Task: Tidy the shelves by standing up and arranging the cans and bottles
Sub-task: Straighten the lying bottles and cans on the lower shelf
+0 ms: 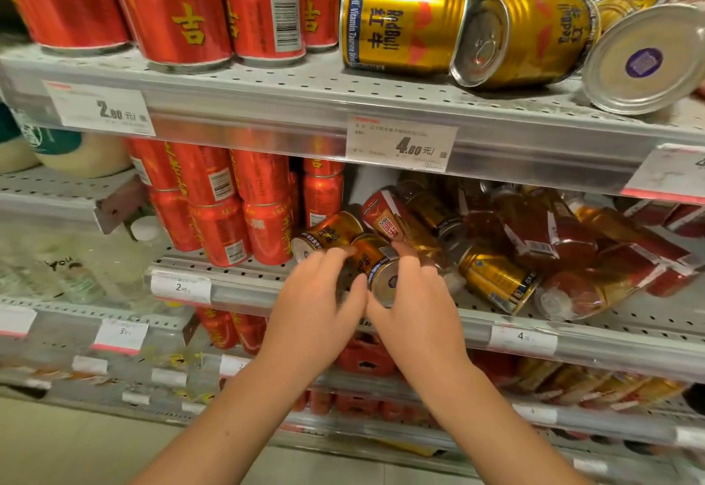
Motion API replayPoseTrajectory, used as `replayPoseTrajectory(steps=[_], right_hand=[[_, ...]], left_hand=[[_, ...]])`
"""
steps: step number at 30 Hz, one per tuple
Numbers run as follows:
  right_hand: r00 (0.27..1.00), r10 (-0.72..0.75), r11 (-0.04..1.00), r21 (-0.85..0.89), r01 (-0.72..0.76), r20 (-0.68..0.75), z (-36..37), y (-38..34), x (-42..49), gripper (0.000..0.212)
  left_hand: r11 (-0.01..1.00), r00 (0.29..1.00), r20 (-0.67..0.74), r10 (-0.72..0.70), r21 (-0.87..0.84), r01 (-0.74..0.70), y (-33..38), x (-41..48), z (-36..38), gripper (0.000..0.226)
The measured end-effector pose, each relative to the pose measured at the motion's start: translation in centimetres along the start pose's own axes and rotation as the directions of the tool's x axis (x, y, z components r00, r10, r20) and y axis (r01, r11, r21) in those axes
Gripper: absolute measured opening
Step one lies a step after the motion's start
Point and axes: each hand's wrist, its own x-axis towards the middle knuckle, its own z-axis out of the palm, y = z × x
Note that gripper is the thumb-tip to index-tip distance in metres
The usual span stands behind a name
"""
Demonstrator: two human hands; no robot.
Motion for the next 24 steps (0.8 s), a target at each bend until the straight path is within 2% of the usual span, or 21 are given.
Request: replayPoseTrajectory(steps=[3,6,8,10,12,13,15,17,18,20,22,24], right_hand=[[0.999,0.011,0.995,0.099,-0.016,0.051,-0.3,0.2,-0.2,0.064],[0.996,-0.038,0.97,0.241,0.017,0.081,-0.4,0.8,-0.9,0.054],[0.99,-0.079,0.947,0.319,0.038,0.116,-0.6,1.5,-1.6,0.059],[0.98,-0.085,0.901,0.435,-0.002,0.18,-1.2,2.2,-1.9,0.062],[0.976,-0.1,0.843,0.538,-0.022,0.196,-1.8,3.0,-1.7,0.055],[0.983,-0.1,0.839,0.544,0.0,0.154,-2.2,3.3,-1.4,0.049],[0.997,-0.078,0.904,0.422,0.073,-0.007,-3.1,4.1,0.1,0.034],[0.992,-0.061,0.966,0.243,0.086,-0.107,-3.8,4.8,2.5,0.033],[0.995,-0.049,0.986,0.157,0.062,-0.085,-4.1,5.0,3.8,0.04],[0.996,0.006,0.997,-0.075,0.001,0.084,-4.5,4.8,6.3,0.051],[0.974,0.035,0.965,-0.26,0.025,0.223,-4.4,4.1,7.8,0.059],[0.961,0.048,0.93,-0.364,0.057,0.273,-4.0,3.2,8.4,0.063]], left_hand=[[0.98,0.992,0.085,-0.098,-0.164,0.111,0.3,0.1,0.8,0.039],[0.959,0.982,0.1,-0.157,-0.221,0.176,0.5,0.2,1.0,0.047],[0.962,0.977,0.102,-0.185,-0.187,0.201,0.8,0.2,1.1,0.059],[0.972,0.974,0.097,-0.207,-0.095,0.216,1.3,0.5,1.3,0.069],[0.975,0.972,0.091,-0.219,-0.029,0.222,1.7,0.8,1.4,0.076],[0.974,0.97,0.091,-0.223,-0.025,0.226,1.8,1.0,1.4,0.077],[0.971,0.968,0.099,-0.231,-0.043,0.236,2.0,1.3,1.4,0.075],[0.974,0.97,0.12,-0.212,-0.05,0.219,2.0,1.7,1.2,0.071],[0.978,0.971,0.139,-0.196,-0.048,0.205,2.0,1.9,1.0,0.07],[0.981,0.969,0.176,-0.172,-0.058,0.185,1.9,2.1,0.6,0.071],[0.983,0.968,0.194,-0.158,-0.062,0.173,1.9,2.1,0.4,0.068],[0.988,0.973,0.177,-0.145,-0.024,0.151,1.9,1.9,0.4,0.064]])
